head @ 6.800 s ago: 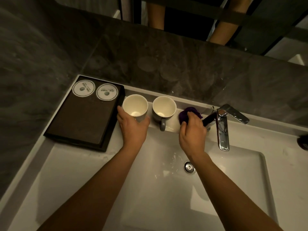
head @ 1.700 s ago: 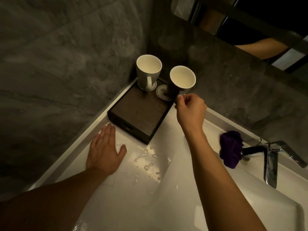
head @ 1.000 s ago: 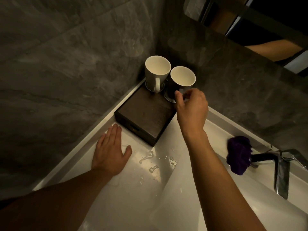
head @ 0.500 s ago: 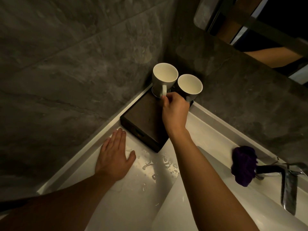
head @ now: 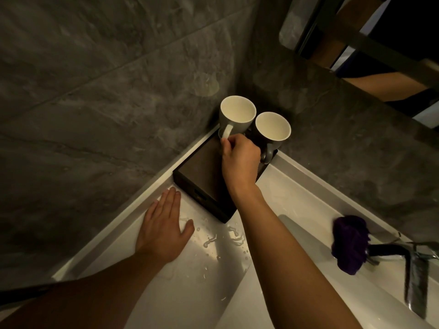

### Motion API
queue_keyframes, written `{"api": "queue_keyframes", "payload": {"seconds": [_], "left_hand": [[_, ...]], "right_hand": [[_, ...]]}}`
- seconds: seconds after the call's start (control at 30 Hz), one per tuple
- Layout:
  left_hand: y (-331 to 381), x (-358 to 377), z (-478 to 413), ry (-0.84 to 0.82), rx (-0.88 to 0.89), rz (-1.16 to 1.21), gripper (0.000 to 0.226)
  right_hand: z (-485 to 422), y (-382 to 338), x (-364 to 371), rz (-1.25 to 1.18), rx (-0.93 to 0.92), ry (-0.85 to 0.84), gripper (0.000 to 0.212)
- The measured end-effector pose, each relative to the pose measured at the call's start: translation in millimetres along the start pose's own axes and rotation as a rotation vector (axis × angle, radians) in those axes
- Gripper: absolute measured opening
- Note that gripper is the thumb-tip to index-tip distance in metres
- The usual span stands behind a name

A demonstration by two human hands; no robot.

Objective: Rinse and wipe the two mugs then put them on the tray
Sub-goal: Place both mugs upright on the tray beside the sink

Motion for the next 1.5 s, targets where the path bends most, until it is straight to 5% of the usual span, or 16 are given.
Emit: {"api": "queue_keyframes", "payload": {"seconds": [0.57,0.7,0.83,1.5], "left_hand": [[-0.9,-1.1,0.6,0.006,-0.007,0.002,0.087],[0.5,-1.4,-0.4,-0.001,-0.002,-0.004,0.088],[0.5,-1.1,0.5,0.004,-0.006,-0.002,0.088],[0.6,-0.8,-0.4,-0.002,-0.005,-0.006,0.087]], "right_hand": [[-0.5,-3.7,0.3,-0.009,-0.023,-0.027,0.029],[28.0,5.1,-44.9,0.064,-0.101,0.176,0.021],[49.0,40.3,-75.8,0.087,0.014,0.302,0.021],[36.7,56.9,-53.5,0.016,-0.032,0.153,0.018]]}}
Point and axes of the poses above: each hand's wrist, its own z-axis away from the middle knuckle, its own x-axis out of the palm, y = z × x, the point moved 6 cm from there along -z, towards the middle knuckle, and after that the axes turned 15 degrees about -x, right-handed, at the moved point
